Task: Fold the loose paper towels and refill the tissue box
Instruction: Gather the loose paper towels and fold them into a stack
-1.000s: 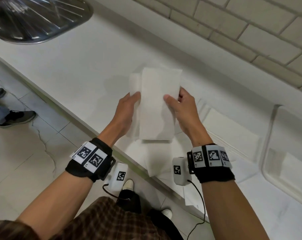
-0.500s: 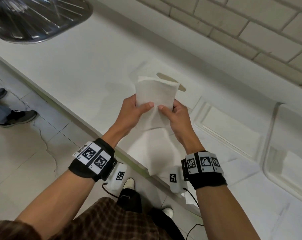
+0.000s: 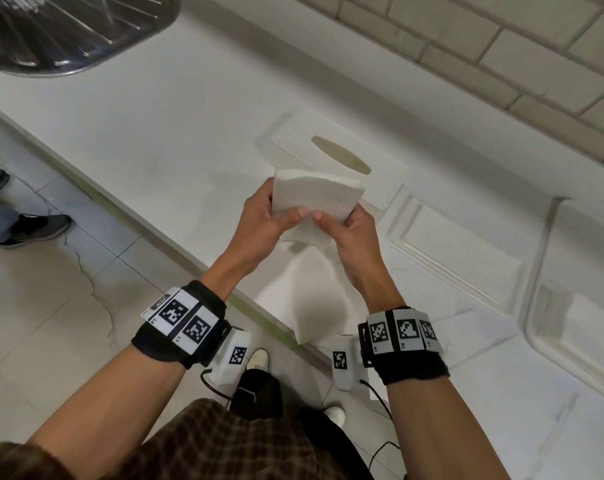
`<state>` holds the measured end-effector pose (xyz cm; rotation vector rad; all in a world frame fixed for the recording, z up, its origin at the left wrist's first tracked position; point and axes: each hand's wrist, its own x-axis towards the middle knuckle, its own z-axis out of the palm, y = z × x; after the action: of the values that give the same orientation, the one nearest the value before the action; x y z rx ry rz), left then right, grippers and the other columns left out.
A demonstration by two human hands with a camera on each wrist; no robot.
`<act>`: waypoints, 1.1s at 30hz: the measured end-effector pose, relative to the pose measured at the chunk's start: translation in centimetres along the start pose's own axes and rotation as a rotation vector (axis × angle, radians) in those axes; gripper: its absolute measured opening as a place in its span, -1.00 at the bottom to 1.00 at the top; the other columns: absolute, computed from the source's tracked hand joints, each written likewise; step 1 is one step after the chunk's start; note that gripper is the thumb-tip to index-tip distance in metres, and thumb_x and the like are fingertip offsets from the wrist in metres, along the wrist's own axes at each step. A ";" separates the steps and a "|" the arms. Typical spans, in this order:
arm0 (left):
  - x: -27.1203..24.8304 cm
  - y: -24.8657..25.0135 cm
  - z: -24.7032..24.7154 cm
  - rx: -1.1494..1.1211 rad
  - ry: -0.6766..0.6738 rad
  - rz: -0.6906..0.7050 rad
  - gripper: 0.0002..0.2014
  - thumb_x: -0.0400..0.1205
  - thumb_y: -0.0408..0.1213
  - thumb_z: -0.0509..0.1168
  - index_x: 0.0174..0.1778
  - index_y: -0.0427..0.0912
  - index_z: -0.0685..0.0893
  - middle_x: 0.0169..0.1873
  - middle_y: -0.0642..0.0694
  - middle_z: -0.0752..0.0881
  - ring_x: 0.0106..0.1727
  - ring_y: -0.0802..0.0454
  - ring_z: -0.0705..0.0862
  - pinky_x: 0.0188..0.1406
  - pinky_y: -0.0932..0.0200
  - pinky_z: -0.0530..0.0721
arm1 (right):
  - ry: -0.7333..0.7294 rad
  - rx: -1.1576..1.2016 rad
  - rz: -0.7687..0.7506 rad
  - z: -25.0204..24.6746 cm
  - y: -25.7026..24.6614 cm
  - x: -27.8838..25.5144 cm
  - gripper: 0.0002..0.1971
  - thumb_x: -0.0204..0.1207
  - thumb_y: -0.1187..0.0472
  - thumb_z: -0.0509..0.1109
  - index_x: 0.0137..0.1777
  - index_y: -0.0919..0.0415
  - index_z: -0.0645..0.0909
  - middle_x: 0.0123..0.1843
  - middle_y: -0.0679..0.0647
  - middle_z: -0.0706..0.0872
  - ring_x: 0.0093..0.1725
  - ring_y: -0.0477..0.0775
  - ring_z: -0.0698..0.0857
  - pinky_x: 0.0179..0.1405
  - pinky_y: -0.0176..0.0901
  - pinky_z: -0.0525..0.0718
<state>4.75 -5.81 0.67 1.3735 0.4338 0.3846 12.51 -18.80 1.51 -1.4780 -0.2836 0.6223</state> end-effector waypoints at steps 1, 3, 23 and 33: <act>-0.1 -0.1 0.0 0.014 0.003 -0.005 -0.68 0.56 -0.44 0.42 0.18 -0.06 0.61 0.10 -0.11 0.75 0.14 0.01 0.74 -0.01 0.23 0.71 | -0.013 0.001 0.001 0.0 0.1 -0.1 -0.73 0.52 0.36 0.47 0.18 0.11 0.64 0.07 0.08 0.81 0.07 -0.01 0.80 -0.01 -0.24 0.74; -0.2 -0.2 0.0 0.085 0.016 -0.002 -0.72 0.57 -0.42 0.42 0.19 -0.14 0.64 0.05 -0.06 0.77 0.07 0.08 0.76 -0.04 0.25 0.70 | -0.029 -0.040 0.001 0.0 0.1 -0.5 -0.74 0.51 0.36 0.48 0.14 0.10 0.65 0.01 0.03 0.81 -0.01 -0.09 0.81 -0.07 -0.27 0.73; 1.0 0.4 -6.2 -0.102 0.013 -0.177 -0.63 0.33 -0.42 0.57 0.07 -0.20 0.78 -0.01 -0.09 0.85 0.05 -0.11 0.79 0.10 -0.01 0.73 | 0.074 -0.069 0.052 -4.8 -2.0 0.4 -0.78 0.50 0.26 0.50 0.15 0.20 0.73 0.09 0.14 0.84 0.12 0.13 0.81 0.22 0.03 0.72; -0.3 -1.5 -5.5 0.021 0.118 -0.082 -0.76 0.54 -0.55 0.38 0.04 -0.18 0.74 -0.02 -0.10 0.80 -0.04 0.05 0.79 0.00 0.20 0.75 | 0.060 -0.142 0.060 -3.2 1.2 0.1 -0.80 0.49 0.34 0.49 -0.01 0.02 0.75 -0.03 0.05 0.83 -0.02 0.03 0.81 -0.01 -0.21 0.77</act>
<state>1.70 -1.54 -1.60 1.3533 0.5914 0.3960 14.10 -21.47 -0.03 -1.6434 -0.2415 0.6145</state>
